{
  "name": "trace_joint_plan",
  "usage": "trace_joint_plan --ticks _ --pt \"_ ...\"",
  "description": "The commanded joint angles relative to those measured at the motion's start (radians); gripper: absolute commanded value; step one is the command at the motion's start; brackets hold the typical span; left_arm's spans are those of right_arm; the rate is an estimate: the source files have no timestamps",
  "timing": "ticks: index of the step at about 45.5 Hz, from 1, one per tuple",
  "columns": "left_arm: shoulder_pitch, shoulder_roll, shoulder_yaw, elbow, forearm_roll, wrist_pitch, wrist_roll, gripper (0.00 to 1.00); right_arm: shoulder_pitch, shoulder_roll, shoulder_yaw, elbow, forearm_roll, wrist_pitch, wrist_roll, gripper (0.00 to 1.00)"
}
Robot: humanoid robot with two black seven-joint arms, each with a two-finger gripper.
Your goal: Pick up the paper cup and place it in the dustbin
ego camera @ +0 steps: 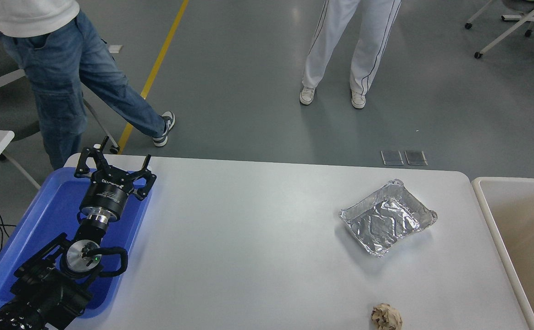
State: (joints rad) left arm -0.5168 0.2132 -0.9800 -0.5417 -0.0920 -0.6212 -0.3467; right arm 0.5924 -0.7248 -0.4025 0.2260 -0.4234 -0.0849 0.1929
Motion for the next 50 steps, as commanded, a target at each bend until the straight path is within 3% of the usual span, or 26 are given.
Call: trace_joint_plan --ticks 1,28,37,43,50 --pt "0.000 0.000 0.000 0.000 0.000 0.000 0.000 1.00 -0.006 0.002 0.004 0.003 0.002 -0.098 0.000 0.90" --pt "0.000 0.000 0.000 0.000 0.000 0.000 0.000 1.00 0.035 -0.025 0.002 0.111 -0.005 -0.093 0.002 0.93" --pt "0.000 0.000 0.000 -0.001 0.000 0.000 0.000 1.00 0.095 -0.183 -0.010 0.341 -0.017 -0.093 0.002 0.93" --pt "0.000 0.000 0.000 0.000 0.000 0.000 0.000 1.00 0.122 -0.235 -0.019 0.435 -0.026 -0.090 0.002 1.00" --pt "0.000 0.000 0.000 0.000 0.000 0.000 0.000 1.00 0.191 -0.301 -0.073 0.561 -0.077 -0.078 0.002 1.00"
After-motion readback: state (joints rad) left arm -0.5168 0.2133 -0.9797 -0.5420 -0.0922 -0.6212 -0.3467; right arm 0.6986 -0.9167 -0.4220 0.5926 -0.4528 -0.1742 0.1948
